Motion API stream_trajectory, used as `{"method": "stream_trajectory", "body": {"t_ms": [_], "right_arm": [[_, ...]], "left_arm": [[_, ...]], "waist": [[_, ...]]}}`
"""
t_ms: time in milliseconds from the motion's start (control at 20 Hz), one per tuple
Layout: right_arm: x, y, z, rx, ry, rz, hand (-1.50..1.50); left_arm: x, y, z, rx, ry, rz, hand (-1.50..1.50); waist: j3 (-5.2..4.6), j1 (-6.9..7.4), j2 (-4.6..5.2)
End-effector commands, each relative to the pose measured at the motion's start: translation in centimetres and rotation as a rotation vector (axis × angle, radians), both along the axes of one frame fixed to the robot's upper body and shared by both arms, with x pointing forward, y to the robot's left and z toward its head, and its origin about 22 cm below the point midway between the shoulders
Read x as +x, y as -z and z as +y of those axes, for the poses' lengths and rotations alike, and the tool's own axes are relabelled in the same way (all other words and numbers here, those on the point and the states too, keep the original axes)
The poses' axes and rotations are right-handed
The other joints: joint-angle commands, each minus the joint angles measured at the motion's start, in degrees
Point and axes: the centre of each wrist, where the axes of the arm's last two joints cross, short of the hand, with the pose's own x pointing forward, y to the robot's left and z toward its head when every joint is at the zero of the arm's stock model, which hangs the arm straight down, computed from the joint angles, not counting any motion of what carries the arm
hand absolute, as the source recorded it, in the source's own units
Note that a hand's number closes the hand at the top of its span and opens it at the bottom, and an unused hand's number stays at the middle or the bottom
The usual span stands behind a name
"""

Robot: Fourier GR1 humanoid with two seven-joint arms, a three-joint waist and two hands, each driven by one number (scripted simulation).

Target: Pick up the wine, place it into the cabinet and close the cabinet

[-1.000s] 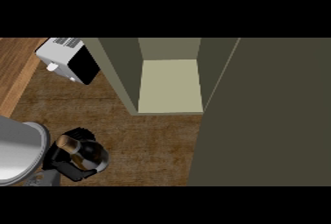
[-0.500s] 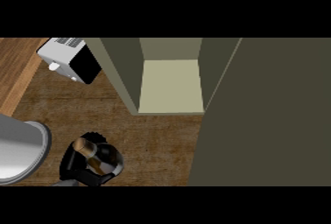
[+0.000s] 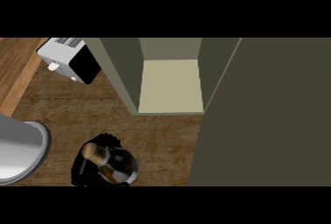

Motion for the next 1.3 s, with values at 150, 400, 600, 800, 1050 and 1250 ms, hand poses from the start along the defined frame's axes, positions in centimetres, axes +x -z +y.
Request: {"method": "stream_trajectory", "body": {"t_ms": [150,400,600,800,1050,1250], "right_arm": [[-3.0,-1.8,-1.4,0.044,-0.008,-0.073,-1.5],[-4.8,-3.1,-2.3,0.036,-0.03,-0.053,-1.5],[-4.4,-2.4,-2.0,0.055,-0.016,-0.061,-1.5],[-4.3,-1.5,-1.7,0.037,-0.004,-0.056,-1.5],[-4.9,-2.6,-2.2,0.05,-0.029,-0.055,-1.5],[-4.2,-2.5,-2.5,0.041,-0.036,-0.057,-1.5]], "left_arm": [[0.5,-3.5,-4.3,-0.014,0.031,0.005,1.5],[0.1,-6.1,-6.1,0.014,0.014,-0.028,1.5],[1.4,-8.3,-7.4,0.019,-0.048,-0.047,1.5],[3.1,-7.8,-8.0,0.084,-0.119,-0.093,1.5],[4.6,-6.6,-8.4,0.14,-0.123,-0.07,1.5],[7.0,-8.9,-9.8,0.183,-0.145,-0.088,1.5]], "waist": [[0.0,-0.09,0.23],[-0.01,-0.5,-0.01],[0.0,-0.56,0.05],[-0.01,-0.8,0.18],[-0.07,-1.03,0.27],[-0.03,-0.83,0.38]]}}
